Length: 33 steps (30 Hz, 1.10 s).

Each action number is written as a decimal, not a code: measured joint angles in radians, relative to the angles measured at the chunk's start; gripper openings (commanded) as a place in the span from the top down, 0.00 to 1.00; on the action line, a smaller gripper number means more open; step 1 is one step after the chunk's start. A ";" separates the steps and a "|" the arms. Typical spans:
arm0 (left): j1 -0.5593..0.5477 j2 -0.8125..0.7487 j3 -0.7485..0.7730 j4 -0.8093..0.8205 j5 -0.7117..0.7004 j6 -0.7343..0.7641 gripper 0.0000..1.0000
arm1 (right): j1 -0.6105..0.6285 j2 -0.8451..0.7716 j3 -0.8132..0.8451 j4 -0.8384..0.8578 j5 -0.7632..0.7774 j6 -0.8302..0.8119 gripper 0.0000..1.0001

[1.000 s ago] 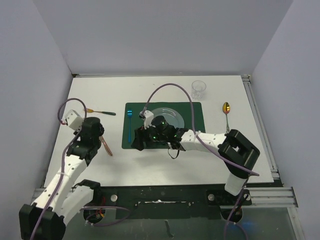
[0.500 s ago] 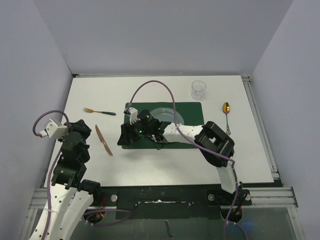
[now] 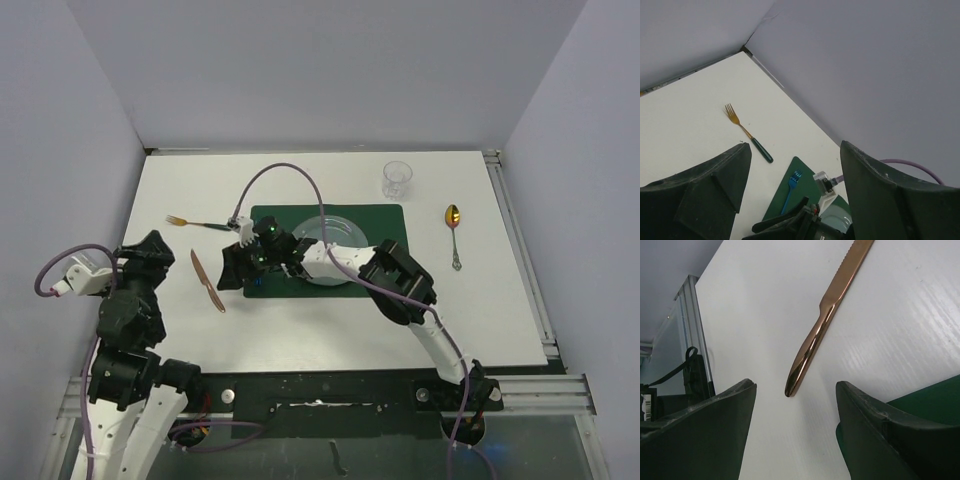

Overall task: Set the dinner table for one person
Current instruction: Pick up the spoon from the napkin.

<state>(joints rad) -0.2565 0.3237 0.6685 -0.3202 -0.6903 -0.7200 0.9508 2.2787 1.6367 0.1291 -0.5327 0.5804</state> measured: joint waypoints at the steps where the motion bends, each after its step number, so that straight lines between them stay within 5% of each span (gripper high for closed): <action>1: 0.000 -0.006 0.001 0.000 0.005 0.001 0.31 | 0.005 0.010 0.012 -0.008 0.001 -0.003 0.34; 8: 0.000 -0.007 0.026 -0.007 0.044 0.031 0.31 | 0.039 0.016 0.029 -0.111 0.116 -0.075 0.35; 18: 0.000 0.211 0.058 -0.037 0.093 0.061 0.32 | 0.007 -0.182 0.087 -0.461 0.718 -0.239 0.35; 26: 0.000 0.435 0.100 -0.158 0.089 0.010 0.34 | -0.049 -0.415 0.031 -0.551 1.086 -0.208 0.35; 33: 0.000 0.529 0.105 -0.175 0.101 -0.013 0.33 | -0.112 -0.459 -0.139 -0.670 1.246 -0.079 0.36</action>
<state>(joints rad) -0.2565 0.8528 0.7734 -0.4953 -0.5896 -0.7326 0.8387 1.8202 1.4979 -0.5407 0.7136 0.5011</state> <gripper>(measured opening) 0.667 0.647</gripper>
